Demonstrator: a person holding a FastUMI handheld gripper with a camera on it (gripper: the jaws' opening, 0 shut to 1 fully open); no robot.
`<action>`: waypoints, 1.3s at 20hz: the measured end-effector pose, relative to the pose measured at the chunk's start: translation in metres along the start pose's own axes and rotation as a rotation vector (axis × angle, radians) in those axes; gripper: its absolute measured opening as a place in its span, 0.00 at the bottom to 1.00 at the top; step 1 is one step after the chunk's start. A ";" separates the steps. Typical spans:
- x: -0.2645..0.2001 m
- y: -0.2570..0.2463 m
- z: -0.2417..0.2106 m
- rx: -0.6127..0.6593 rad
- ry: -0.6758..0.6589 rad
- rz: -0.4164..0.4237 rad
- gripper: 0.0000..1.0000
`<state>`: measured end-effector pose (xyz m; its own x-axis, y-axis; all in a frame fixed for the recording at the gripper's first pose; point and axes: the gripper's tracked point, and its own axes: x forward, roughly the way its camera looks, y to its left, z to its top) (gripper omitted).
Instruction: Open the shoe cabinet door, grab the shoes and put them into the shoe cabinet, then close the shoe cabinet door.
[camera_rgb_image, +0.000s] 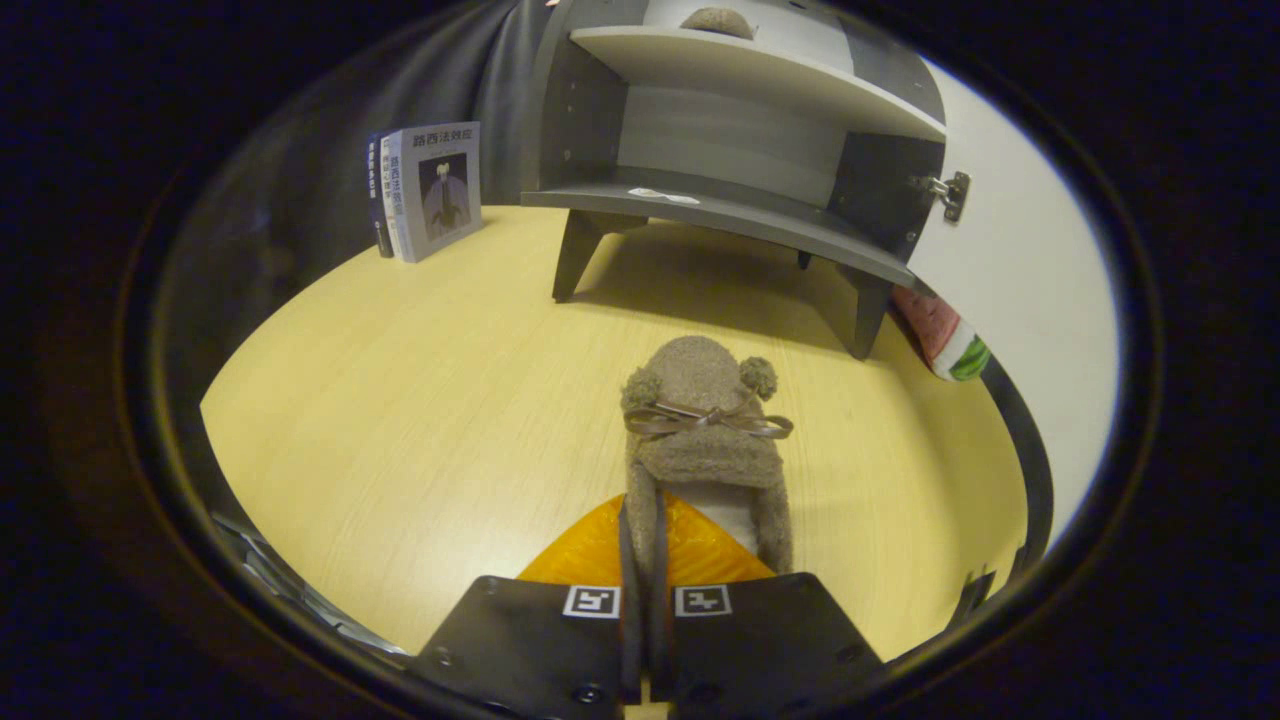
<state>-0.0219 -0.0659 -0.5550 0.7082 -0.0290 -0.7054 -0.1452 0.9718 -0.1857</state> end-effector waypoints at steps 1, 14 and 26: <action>-0.005 0.001 0.004 0.007 -0.005 0.003 0.04; -0.088 -0.027 0.104 0.078 -0.178 -0.001 0.03; -0.194 -0.090 0.299 0.091 -0.448 -0.089 0.03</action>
<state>0.0603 -0.0774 -0.1966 0.9466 -0.0285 -0.3211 -0.0236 0.9872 -0.1575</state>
